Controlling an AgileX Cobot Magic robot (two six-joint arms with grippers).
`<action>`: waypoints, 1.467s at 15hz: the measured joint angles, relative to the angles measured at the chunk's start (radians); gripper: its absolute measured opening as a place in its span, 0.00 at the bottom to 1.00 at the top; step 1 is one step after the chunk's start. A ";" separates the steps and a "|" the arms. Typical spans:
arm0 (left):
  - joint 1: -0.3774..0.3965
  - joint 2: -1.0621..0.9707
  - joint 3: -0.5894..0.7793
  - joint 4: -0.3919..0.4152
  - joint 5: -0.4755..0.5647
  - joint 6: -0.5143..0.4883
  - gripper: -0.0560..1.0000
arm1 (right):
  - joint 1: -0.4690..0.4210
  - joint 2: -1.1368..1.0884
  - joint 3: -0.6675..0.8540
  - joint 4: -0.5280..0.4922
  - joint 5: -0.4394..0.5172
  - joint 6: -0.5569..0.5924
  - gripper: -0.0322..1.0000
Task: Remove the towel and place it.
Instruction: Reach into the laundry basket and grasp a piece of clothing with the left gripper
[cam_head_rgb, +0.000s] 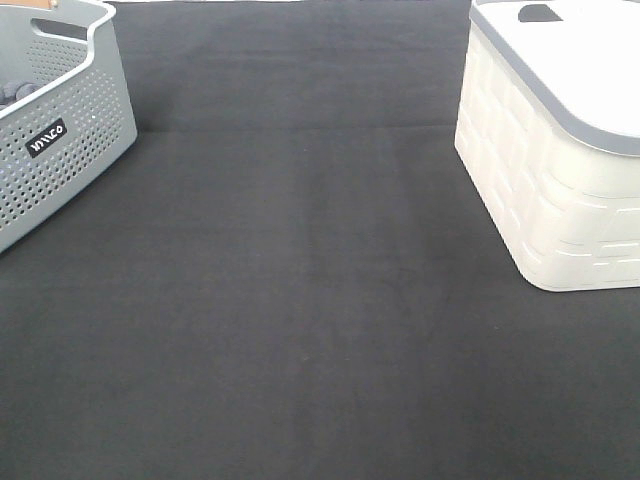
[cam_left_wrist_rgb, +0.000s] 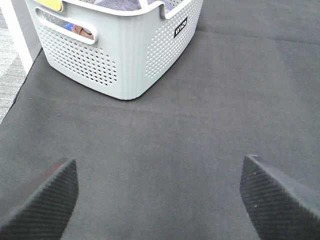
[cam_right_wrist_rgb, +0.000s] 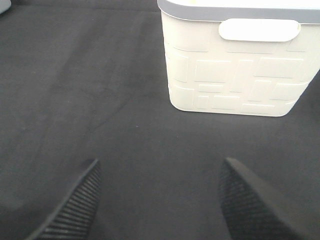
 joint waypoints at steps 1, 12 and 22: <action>0.000 0.000 -0.003 0.000 0.000 0.000 0.83 | 0.000 0.000 0.000 0.000 0.000 0.000 0.68; 0.000 0.550 -0.259 0.075 -0.054 0.000 0.83 | 0.000 0.000 0.000 0.000 0.000 0.000 0.68; 0.000 1.176 -0.786 0.170 -0.036 0.025 0.83 | 0.000 0.000 0.000 0.000 0.000 0.000 0.68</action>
